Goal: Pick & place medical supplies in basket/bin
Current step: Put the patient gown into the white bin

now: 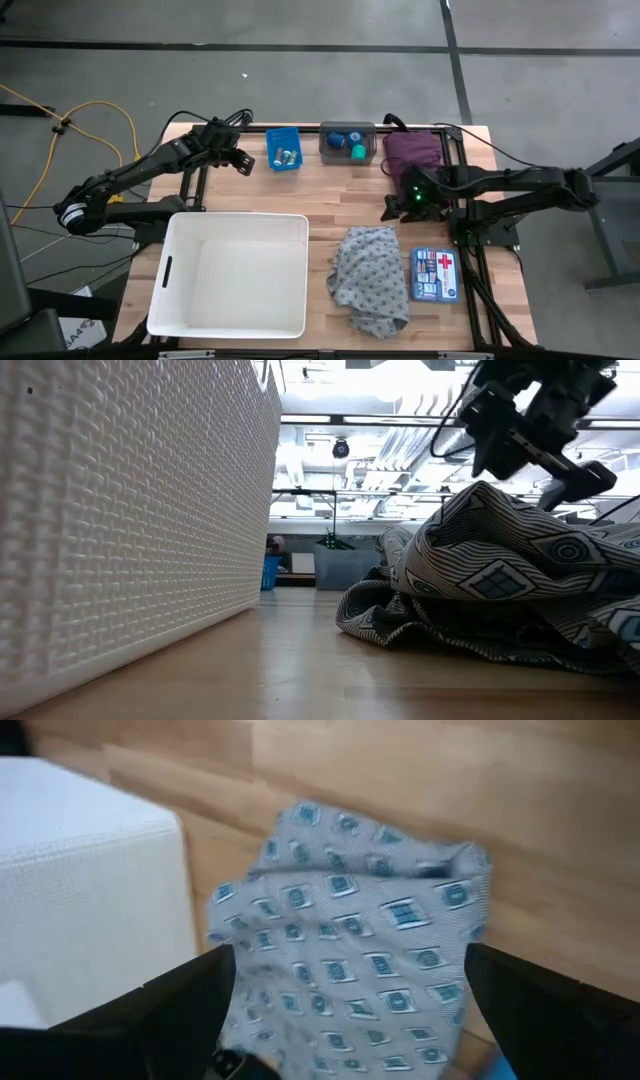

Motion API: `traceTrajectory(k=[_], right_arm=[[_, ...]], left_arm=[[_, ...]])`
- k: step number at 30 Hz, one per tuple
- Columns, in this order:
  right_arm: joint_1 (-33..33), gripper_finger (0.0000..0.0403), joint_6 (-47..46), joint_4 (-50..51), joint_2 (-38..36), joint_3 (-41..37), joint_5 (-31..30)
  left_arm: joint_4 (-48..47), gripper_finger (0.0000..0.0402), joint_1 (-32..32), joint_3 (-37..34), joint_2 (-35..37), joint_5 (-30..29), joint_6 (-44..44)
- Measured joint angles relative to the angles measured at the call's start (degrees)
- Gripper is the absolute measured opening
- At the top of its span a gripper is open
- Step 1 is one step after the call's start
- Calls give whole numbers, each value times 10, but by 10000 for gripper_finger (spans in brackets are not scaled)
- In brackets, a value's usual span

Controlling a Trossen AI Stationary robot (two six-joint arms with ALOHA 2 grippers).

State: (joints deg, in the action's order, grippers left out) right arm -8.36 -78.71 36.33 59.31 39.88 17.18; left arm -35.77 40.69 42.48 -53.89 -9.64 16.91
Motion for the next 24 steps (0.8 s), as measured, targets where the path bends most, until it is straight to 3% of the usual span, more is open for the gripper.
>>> traceTrajectory(k=[10,24], right_arm=[[11,382,-39,-111,-74,-113,28],[12,382,-36,-338,-82,-264,99]], left_arm=[[0,136,0,0,0,0,0],[0,136,0,0,0,0,0]])
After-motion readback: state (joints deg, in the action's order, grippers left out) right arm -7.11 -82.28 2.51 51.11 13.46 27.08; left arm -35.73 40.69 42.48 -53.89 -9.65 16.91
